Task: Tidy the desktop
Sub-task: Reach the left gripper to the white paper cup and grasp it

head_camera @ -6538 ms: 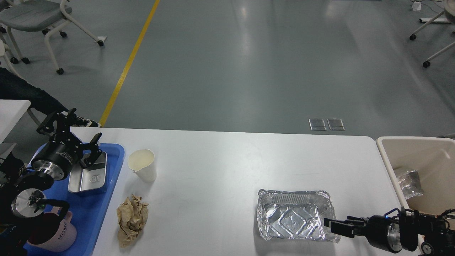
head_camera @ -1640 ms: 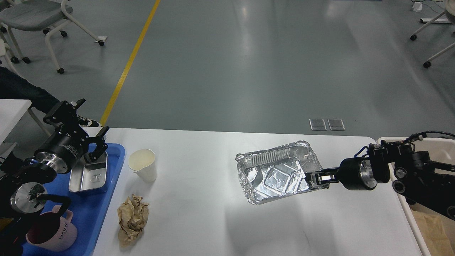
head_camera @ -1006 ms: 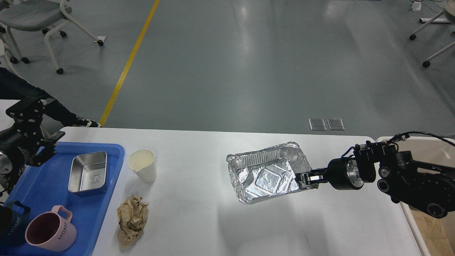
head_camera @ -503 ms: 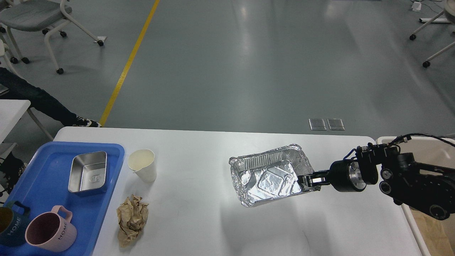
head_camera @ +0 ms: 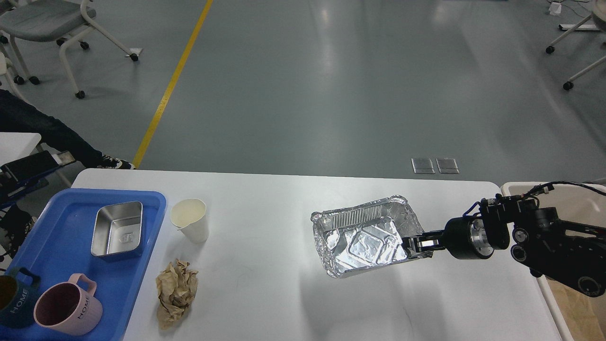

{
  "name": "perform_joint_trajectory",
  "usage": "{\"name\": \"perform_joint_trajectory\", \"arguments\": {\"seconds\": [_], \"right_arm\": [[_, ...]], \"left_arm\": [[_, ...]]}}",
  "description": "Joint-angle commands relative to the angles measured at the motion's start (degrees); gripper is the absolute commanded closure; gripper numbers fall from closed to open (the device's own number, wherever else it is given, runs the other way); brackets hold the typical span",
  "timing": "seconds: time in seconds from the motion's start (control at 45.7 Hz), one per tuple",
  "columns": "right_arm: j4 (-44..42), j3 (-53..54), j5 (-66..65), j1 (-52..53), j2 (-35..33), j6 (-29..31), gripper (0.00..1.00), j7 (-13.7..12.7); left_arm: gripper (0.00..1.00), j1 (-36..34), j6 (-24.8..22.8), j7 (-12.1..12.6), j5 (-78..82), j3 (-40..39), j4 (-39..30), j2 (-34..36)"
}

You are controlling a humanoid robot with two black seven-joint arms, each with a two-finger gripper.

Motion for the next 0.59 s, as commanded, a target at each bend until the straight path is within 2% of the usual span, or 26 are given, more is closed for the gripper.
{"name": "perform_joint_trajectory", "arguments": {"seconds": [0.0, 0.569], "right_arm": [[0.0, -0.02, 0.0, -0.06, -0.02, -0.01, 1.0, -0.01], [0.0, -0.02, -0.09, -0.68, 0.07, -0.1, 1.0, 0.17]], "left_arm": [[0.04, 0.07, -0.38, -0.23, 0.13, 1.81, -1.21, 0.71], [0.04, 0.07, -1.43, -0.67, 0.13, 3.04, -4.28, 2.21]]}}
